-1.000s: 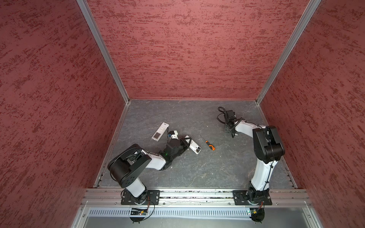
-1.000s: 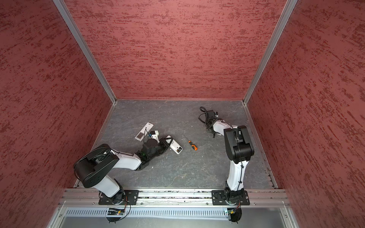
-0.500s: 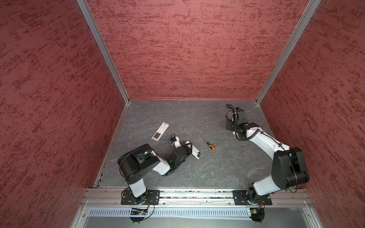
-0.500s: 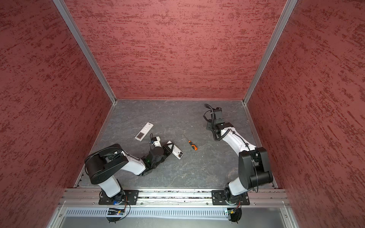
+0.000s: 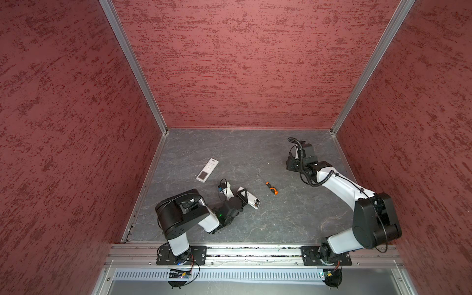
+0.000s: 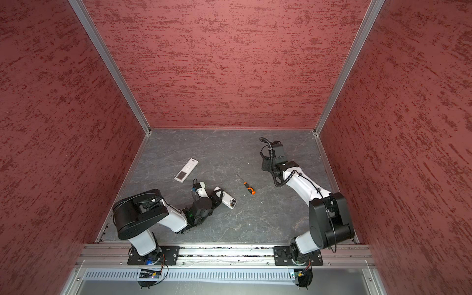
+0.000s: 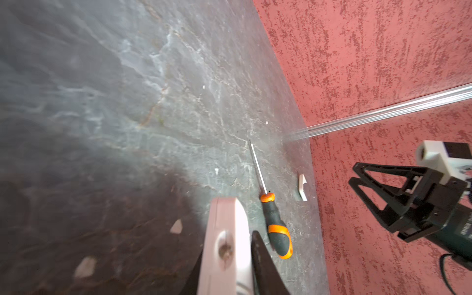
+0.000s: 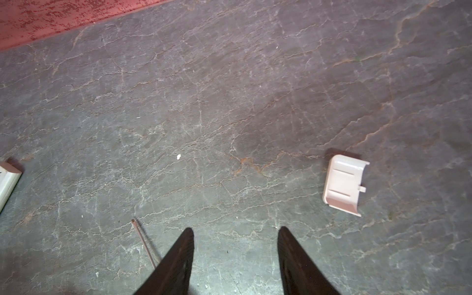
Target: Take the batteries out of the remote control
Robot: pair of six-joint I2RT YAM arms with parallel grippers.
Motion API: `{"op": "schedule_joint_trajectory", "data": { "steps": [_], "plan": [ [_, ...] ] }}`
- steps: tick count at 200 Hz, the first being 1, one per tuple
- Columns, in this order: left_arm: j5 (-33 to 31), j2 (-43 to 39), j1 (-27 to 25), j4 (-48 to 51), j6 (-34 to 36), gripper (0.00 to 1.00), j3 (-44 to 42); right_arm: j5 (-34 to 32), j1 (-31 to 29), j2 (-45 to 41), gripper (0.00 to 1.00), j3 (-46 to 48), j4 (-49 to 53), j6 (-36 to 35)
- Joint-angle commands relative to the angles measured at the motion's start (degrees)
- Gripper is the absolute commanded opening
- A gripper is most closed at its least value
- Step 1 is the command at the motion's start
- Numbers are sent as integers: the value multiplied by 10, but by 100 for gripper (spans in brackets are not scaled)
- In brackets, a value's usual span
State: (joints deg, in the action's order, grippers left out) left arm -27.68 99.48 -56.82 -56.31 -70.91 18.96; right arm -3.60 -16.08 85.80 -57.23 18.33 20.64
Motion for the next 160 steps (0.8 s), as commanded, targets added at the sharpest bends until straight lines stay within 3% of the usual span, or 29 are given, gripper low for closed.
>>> {"op": "schedule_joint_trajectory", "data": {
  "steps": [1,88,160],
  "plan": [
    [-27,-11,-9,19,0,30,-11,10,-8,-17,55,8,-15,9],
    [-69,-20,-52,50,-28,49,-27,-2,-34,-42,57,22,-13,17],
    [-142,-102,-110,242,-99,59,-23,1,-56,-74,59,53,-15,27]
  ]
}}
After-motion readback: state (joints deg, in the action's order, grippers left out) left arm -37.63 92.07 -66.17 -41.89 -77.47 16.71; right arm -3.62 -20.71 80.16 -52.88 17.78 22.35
